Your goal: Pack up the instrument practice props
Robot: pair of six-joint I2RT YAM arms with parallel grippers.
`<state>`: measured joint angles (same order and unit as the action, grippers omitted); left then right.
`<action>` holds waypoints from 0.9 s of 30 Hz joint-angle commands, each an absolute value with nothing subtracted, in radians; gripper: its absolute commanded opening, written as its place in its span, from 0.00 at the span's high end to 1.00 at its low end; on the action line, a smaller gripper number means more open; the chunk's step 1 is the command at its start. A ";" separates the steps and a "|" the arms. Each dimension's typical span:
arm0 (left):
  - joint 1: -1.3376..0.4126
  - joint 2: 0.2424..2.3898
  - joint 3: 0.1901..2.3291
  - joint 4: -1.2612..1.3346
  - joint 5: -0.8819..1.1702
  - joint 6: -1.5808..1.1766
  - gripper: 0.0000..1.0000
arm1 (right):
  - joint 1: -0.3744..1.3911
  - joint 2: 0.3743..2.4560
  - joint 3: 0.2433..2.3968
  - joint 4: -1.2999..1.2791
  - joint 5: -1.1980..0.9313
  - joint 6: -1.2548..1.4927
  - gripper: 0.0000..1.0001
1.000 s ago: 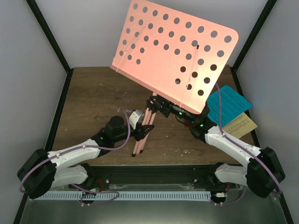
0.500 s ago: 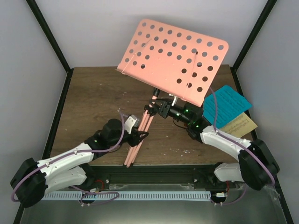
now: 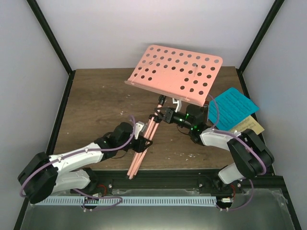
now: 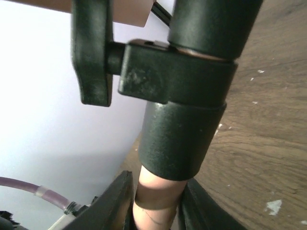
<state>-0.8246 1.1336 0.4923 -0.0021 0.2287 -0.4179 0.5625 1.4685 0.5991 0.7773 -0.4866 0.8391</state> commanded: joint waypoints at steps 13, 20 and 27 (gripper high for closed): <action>-0.790 1.131 0.609 0.091 0.047 -0.588 1.00 | 0.491 1.341 0.485 0.774 -0.585 0.590 0.30; -0.764 1.191 0.635 0.033 0.037 -0.593 1.00 | 0.489 1.059 0.444 0.282 -0.526 0.419 0.10; -0.746 1.251 0.653 0.013 0.024 -0.578 1.00 | 0.483 0.816 0.479 -0.138 -0.393 0.418 0.00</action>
<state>-0.7597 1.2617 0.5312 -0.2951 0.1223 -0.6914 0.4873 0.9020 0.4423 0.1532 -0.4648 0.4496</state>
